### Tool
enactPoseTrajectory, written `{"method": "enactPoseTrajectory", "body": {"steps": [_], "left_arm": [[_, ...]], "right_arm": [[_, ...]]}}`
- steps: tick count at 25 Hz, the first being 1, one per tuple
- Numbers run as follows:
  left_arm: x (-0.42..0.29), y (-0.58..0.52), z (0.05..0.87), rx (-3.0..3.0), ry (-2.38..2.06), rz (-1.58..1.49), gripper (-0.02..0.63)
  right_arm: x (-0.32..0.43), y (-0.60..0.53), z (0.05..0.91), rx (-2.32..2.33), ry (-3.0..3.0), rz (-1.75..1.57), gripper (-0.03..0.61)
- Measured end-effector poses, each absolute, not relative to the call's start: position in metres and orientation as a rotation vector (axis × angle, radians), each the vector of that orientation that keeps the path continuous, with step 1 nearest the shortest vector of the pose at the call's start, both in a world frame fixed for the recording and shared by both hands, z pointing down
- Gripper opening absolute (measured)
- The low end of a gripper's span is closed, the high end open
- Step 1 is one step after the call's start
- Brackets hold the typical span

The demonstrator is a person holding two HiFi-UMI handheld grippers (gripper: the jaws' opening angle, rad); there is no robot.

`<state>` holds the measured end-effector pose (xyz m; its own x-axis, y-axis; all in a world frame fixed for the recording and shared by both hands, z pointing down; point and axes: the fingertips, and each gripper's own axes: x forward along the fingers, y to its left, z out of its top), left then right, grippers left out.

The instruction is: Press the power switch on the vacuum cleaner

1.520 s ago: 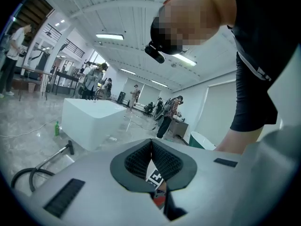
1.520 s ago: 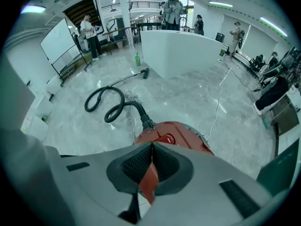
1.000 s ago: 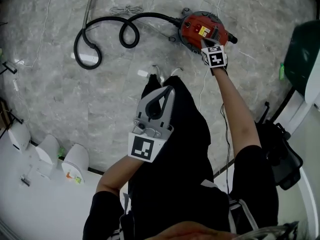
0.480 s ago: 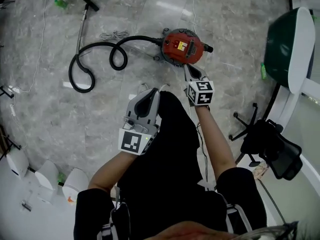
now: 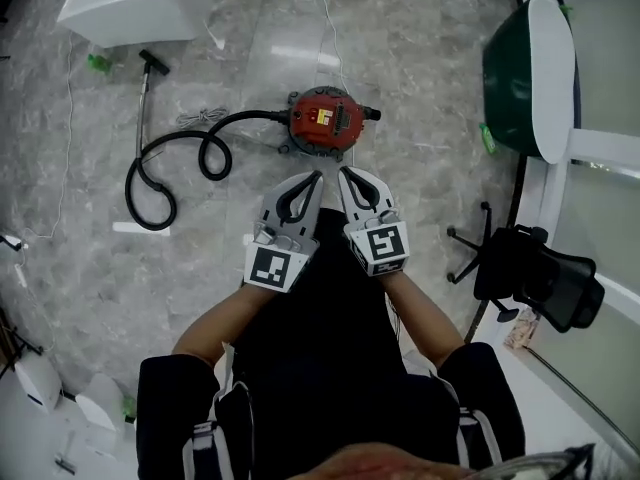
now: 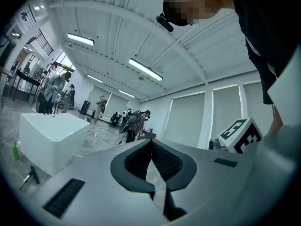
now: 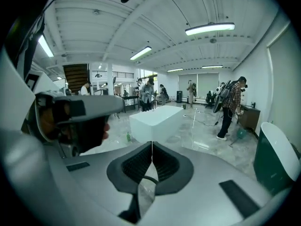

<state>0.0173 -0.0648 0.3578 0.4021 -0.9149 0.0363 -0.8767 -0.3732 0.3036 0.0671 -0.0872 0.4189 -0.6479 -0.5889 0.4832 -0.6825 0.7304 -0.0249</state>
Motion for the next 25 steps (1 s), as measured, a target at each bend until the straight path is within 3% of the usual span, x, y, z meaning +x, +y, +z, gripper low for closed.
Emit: {"method": "enactPoseTrajectory", "body": {"steps": [15, 25], "left_arm": [[0.052, -0.054, 0.281, 2.542, -1.53, -0.285, 0.02], [0.104, -0.036, 0.236, 2.806, -1.458, -0.264, 0.02]], "right_arm": [[0.102, -0.057, 0.335, 1.304, -2.655, 0.24, 0.018], [0.145, -0.038, 0.246, 1.5, -2.834, -0.027, 0.018]]}}
